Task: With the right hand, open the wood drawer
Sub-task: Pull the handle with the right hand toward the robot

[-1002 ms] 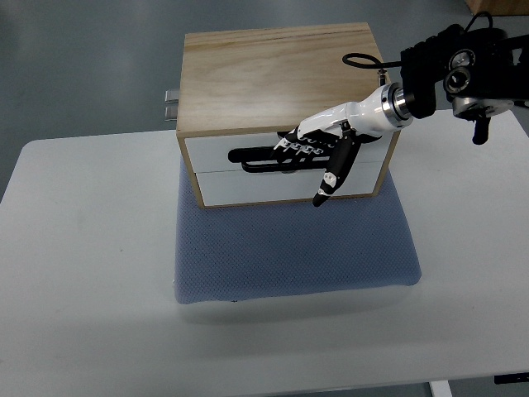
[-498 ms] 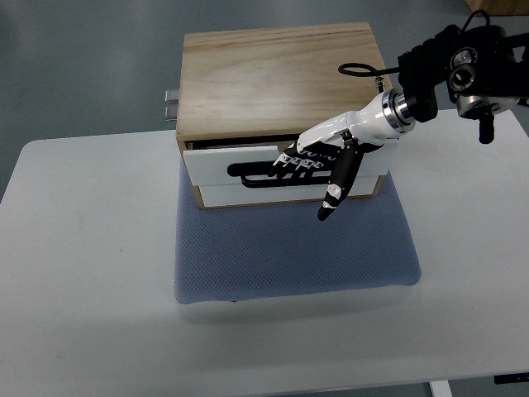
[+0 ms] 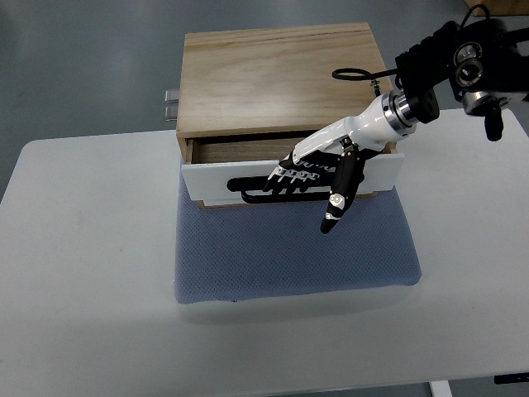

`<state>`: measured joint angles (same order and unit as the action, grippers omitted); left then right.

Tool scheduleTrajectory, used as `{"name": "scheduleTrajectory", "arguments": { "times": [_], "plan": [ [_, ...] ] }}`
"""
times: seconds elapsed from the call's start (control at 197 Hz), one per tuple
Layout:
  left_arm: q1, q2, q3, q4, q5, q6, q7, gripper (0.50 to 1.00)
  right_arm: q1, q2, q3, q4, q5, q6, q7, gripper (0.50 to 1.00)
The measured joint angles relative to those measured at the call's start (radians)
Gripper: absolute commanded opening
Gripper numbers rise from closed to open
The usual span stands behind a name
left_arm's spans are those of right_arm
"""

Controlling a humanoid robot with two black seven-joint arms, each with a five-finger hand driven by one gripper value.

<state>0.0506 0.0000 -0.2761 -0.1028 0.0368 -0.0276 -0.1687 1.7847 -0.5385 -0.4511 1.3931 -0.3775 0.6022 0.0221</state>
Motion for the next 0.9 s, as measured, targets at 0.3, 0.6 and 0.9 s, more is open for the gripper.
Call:
{"name": "scheduleTrajectory", "arguments": {
  "times": [0.3,0.6,0.9],
  "plan": [
    [0.000,0.000,0.000,0.000,0.000,0.000,0.000,1.000,0.001,-0.003,-0.003,0.027,0.002,0.005,0.015,0.940],
    [0.000,0.000,0.000,0.000,0.000,0.000,0.000,1.000,0.001,-0.016,-0.004,0.049,0.003,0.009,0.029,0.940],
    [0.000,0.000,0.000,0.000,0.000,0.000,0.000,1.000,0.001,-0.026,-0.007,0.062,0.032,0.009,0.046,0.940]
  ]
}}
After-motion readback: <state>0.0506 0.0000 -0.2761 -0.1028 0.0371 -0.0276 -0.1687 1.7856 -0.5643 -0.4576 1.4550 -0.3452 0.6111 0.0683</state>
